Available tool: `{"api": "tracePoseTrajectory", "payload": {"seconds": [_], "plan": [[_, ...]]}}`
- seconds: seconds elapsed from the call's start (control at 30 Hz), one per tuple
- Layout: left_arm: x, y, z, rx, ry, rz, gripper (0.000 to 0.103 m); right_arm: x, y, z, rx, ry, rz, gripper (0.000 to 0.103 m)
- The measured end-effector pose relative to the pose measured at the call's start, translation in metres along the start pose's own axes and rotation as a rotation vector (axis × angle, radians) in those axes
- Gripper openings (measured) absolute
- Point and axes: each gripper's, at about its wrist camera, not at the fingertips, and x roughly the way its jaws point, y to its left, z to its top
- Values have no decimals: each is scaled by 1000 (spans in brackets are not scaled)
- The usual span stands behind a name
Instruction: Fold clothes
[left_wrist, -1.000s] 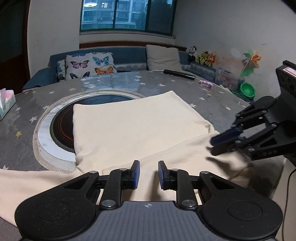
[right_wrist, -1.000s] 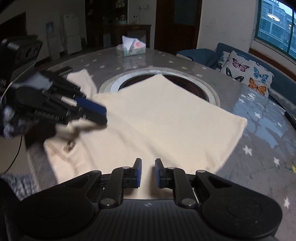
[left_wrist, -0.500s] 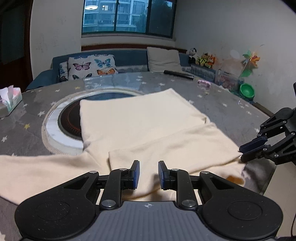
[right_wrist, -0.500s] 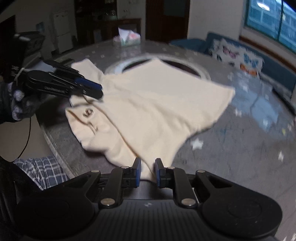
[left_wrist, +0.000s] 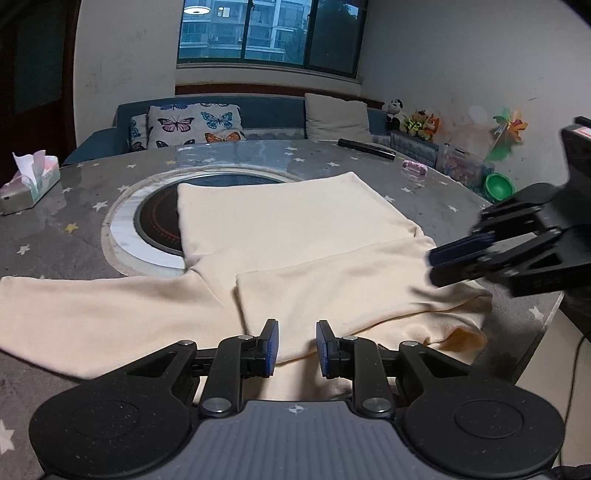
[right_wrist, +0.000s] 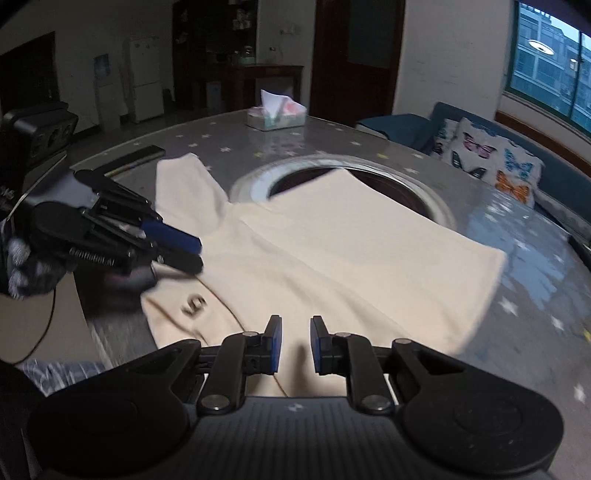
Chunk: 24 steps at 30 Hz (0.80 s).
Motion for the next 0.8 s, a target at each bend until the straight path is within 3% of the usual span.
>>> {"api": "tracePoseTrajectory", "payload": {"seconds": [0.13, 0.27, 0.53, 0.8], "plan": [[-14, 17, -1, -58, -19, 48, 29, 27, 15, 11, -23, 15, 57, 15], [-26, 45, -3, -115, -23, 159, 34, 41, 28, 16, -87, 45, 67, 15], [-37, 121, -5, -319, -12, 422, 40, 69, 36, 50, -79, 3, 83, 17], [-35, 172, -3, -453, -17, 569, 45, 91, 41, 57, -87, 33, 98, 22]]}}
